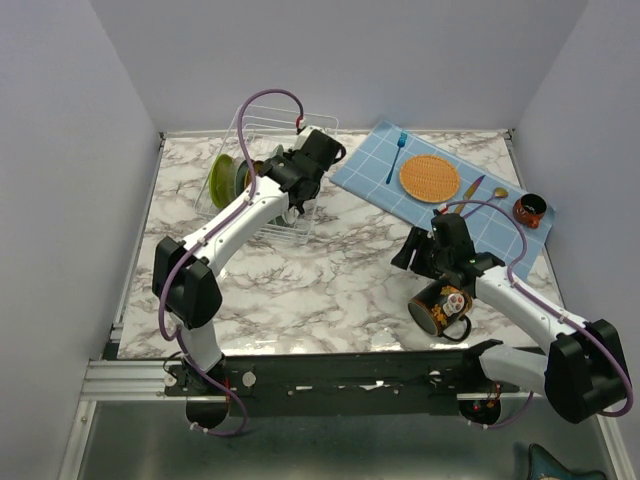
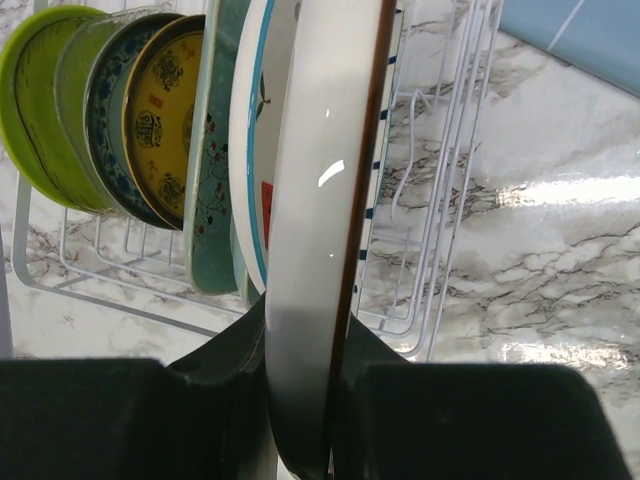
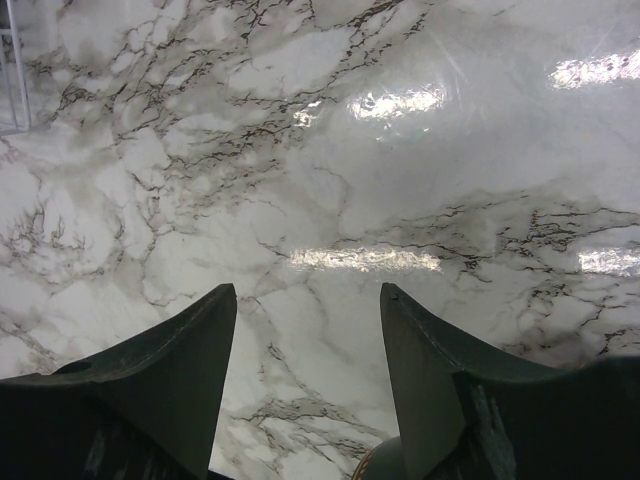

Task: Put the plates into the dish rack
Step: Insert the plate into the dish rack.

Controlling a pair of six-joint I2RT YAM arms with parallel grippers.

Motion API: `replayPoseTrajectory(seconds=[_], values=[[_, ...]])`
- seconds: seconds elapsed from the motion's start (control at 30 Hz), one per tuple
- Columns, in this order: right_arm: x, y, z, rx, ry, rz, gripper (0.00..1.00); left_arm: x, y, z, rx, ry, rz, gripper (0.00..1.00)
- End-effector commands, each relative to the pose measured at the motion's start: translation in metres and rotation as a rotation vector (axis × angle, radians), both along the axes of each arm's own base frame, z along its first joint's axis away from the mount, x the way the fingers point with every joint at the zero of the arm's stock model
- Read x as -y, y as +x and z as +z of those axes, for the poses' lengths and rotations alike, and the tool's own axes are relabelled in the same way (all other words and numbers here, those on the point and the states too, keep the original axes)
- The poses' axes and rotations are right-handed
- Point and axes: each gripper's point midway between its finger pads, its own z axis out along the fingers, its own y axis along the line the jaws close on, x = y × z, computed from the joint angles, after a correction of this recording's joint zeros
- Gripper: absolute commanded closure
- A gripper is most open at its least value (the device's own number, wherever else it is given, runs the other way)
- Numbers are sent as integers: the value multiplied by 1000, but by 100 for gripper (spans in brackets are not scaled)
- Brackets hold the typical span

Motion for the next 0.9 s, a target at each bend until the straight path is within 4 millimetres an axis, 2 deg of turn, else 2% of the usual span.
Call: replayPoseTrajectory(seconds=[0.0,0.37,0.6,0.87], values=[[2,-1,-4,-6,-3,-5,32,4,9,12,86,-59,33,100],[0,-1,-6,-14,0,0,32,8,7,-3,68,-82,19,100],[0,-2,-8,-24,-3,3,32,14,5,-26,22,-108,3,100],[1,0,-7,-23,-11,6,32,20,9,-37,-1,-124,-13,100]])
